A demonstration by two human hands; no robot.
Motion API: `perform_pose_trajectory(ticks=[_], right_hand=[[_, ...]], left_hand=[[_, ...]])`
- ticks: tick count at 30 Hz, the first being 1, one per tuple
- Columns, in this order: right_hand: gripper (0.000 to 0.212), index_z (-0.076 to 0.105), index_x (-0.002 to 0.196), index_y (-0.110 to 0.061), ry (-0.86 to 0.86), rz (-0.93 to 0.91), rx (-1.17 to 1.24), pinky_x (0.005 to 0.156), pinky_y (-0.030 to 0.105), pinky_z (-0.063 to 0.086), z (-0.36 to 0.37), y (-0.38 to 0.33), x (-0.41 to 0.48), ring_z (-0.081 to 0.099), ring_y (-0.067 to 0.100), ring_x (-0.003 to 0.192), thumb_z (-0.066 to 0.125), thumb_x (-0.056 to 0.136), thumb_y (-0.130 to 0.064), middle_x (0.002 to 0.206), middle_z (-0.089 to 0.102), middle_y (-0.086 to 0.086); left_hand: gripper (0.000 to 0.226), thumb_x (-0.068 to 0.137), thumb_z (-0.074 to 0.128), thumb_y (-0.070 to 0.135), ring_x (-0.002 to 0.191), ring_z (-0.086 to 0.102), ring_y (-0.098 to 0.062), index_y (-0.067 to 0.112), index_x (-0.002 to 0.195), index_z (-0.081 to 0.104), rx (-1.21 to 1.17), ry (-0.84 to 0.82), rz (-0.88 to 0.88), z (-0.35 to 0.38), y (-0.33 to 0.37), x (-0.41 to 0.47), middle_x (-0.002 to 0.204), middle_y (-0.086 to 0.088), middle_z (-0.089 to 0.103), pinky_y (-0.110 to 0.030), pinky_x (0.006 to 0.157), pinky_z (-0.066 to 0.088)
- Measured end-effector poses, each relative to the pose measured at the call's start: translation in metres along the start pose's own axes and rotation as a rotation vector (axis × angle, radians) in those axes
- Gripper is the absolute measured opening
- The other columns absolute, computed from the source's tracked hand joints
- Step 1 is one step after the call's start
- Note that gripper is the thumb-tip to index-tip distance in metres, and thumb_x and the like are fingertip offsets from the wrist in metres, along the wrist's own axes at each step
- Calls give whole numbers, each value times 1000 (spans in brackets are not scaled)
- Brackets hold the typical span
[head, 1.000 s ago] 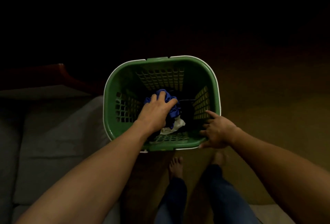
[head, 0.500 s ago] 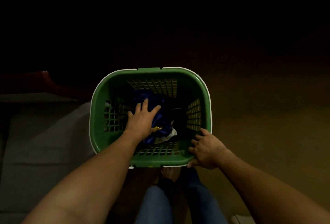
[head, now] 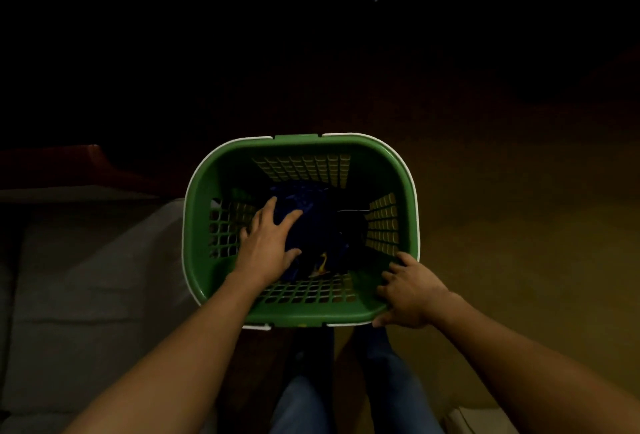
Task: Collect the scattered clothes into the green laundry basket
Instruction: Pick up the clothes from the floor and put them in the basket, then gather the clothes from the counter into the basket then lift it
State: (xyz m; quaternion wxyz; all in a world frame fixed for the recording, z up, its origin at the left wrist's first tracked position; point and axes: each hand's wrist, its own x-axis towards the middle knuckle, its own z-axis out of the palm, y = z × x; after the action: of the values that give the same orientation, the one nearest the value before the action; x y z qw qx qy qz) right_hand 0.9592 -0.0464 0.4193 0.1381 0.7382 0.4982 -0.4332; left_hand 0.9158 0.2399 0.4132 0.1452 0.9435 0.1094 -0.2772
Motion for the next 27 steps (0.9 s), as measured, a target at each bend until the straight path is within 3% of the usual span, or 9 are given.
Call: perform_pose_trajectory(ticks=[2,4,6,9,11,14,17,20,27], right_hand=[[53,57,134,-37,76,4,277,121,48,19,-2,5,-2,49,18,129,42,93,-68,130,60,-4],[32,58,128,-43,306,66,872,110,43,43,-5,6,-5,54,12,125,55,96,-48,129,59,-11],[28,62,123,-40,693,314,1361,93,38,56,-13,8,-9,58,10,117,61,97,-32,127,58,-12],[32,57,129,-36,1006,817,1468,96,45,54,-30,22,-11,55,17,122,59,98,-28,134,53,-4],[44,46,144,-35,907,906,1674,98,48,50,-32,37,-8,49,21,128,54,100,-39,147,44,2],[48,41,146,-34,634,699,2103,87,54,53,-43,46,-7,54,30,120,37,103,-54,142,50,9],[51,50,137,-35,475,594,2108,80,53,54,-46,53,-9,57,28,108,25,102,-63,121,56,7],[56,57,124,-36,372,621,2095,96,62,49,-50,50,-22,55,36,116,25,97,-72,123,54,13],[60,52,137,-41,414,642,2042,89,64,53,-80,36,-148,59,42,116,26,94,-74,130,55,22]], left_hand=[[70,89,74,33,150,20,-37,37,150,39,-170,152,-71,-4,-20,-7,166,-10,8,-62,114,34],[61,90,73,26,150,22,-38,32,145,48,-286,305,-183,-11,-44,-14,165,-12,13,-56,116,33],[58,89,73,16,149,23,-39,25,143,52,-362,384,-290,-22,-68,-19,164,-17,16,-52,119,31],[60,91,71,11,146,30,-37,19,146,48,-492,381,-419,-36,-103,-21,162,-17,20,-43,119,30],[65,92,72,15,138,43,-35,21,150,42,-648,343,-510,-46,-115,-17,157,-16,32,-41,113,37],[63,97,65,36,124,57,-33,22,152,36,-1059,204,-649,-51,-133,-3,143,-13,52,-44,103,47],[76,86,45,81,122,62,-39,27,136,58,-1222,-41,-632,-47,-149,1,128,-12,68,-57,101,49],[77,91,16,79,98,71,-26,30,117,70,-1332,-173,-640,-72,-130,-16,105,-6,77,-46,83,56],[75,89,15,83,113,58,-34,41,145,43,-1326,-217,-642,-158,-97,-72,131,-11,56,-53,81,52]])
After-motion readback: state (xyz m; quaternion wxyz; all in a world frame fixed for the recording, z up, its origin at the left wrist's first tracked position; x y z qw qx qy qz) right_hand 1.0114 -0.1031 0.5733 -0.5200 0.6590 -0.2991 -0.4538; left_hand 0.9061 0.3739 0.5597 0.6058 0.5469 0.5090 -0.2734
